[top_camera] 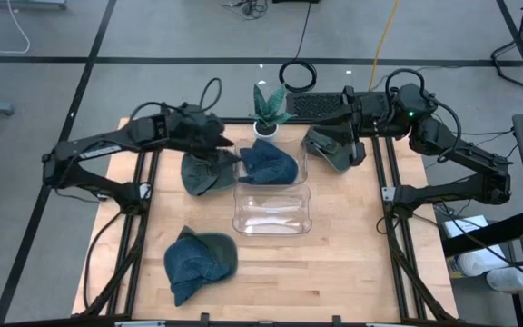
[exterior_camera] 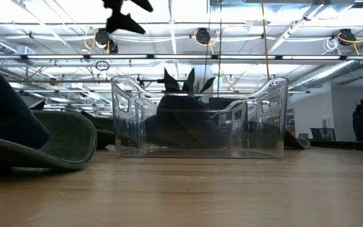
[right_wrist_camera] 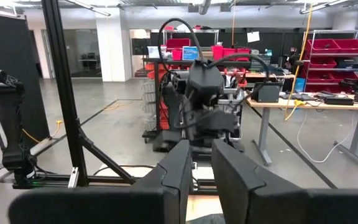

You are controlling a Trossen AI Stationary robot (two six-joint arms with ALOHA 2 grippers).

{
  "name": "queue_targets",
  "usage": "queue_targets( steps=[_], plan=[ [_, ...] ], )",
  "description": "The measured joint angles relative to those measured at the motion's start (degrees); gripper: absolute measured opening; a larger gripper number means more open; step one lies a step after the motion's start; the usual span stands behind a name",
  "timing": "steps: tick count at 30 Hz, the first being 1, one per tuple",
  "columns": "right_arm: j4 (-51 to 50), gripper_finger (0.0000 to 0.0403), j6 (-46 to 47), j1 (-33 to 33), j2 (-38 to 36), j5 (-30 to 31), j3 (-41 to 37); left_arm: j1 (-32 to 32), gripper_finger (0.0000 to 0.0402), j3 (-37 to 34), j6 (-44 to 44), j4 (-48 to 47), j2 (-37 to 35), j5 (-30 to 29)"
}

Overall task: Pick & Place hat
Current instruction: Put the blue cap into the top transparent bin

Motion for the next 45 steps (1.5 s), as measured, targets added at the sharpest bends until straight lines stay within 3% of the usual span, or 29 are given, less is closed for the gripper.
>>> queue_targets(
  steps=[8,19,32,39,45],
  plan=[
    [0.00,0.0059,0.00,-0.01,0.00,-0.02,0.00,-1.63,0.0324,-0.02,-0.91,-10.07,-6.11,4.62],
    [-0.04,0.0059,0.00,0.00,0.00,-0.02,0.00,-1.80,0.0301,-0.02,-10.31,-26.89,-10.50,7.03],
    [-0.04,0.0059,0.02,0.00,0.00,0.15,0.00,-1.96,0.0315,-0.04,-9.67,-46.90,-12.32,8.53],
    [-0.04,0.0059,1.80,-0.02,0.00,0.17,0.00,-4.95,0.0311,-0.24,-9.82,-50.29,-12.32,8.50],
    [-0.04,0.0059,2.14,-0.01,0.00,0.17,0.00,-8.77,0.0307,-4.69,-13.32,-50.28,-12.32,8.48]
  ],
)
